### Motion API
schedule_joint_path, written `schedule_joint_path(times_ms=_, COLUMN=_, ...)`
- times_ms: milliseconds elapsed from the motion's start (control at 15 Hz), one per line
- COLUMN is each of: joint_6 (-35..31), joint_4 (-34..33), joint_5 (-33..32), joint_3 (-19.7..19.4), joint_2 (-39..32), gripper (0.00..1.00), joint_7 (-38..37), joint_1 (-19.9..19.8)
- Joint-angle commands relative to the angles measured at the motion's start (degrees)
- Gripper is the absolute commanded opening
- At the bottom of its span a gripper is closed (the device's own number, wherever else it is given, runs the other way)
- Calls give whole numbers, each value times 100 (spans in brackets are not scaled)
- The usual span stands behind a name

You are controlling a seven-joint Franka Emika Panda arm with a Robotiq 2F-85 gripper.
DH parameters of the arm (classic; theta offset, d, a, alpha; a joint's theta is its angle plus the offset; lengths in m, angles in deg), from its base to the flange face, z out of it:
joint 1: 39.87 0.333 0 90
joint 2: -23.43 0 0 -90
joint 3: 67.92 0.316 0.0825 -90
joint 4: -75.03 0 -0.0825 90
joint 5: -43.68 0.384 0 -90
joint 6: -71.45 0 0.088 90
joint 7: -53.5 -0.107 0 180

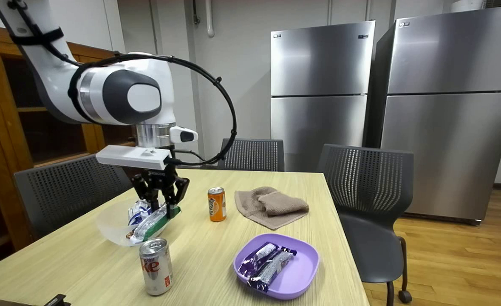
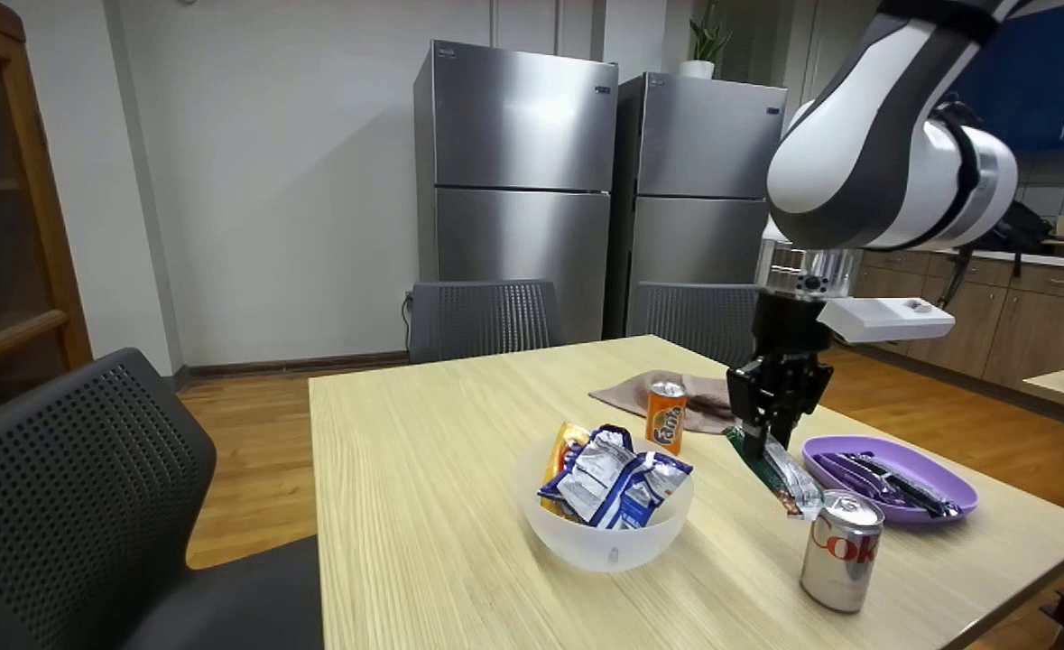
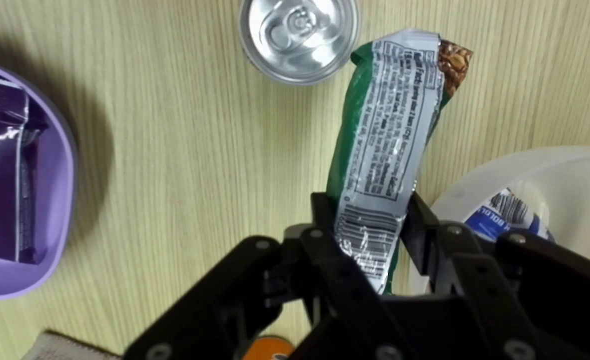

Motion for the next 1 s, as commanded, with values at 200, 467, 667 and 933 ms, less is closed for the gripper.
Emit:
schedule_joint_path(times_ms=200, joint_6=252, joint_4=-407, joint_5=52, joint_3=-438, joint_2=8, gripper=13, joint_7=197, joint_1=-395)
schedule_joint_path(times_ms=467, joint_6=322, joint_4=-671, joint_5=41, joint_3=-646, joint_2=-198, gripper=13, joint_7=258, joint_1=-586)
schedule_joint_path(times_ms=667, joint_6=335, joint_4=-854, joint_5=-37, joint_3=-772, joint_2=-415, gripper=13, joint_7=299, joint_1=-716)
schedule_joint_path(times_ms=933, joint_6=246, joint_4=-1145, joint_5=-110, joint_3=-891, joint_2=-831, gripper=13, joint_7=446, joint_1=-911)
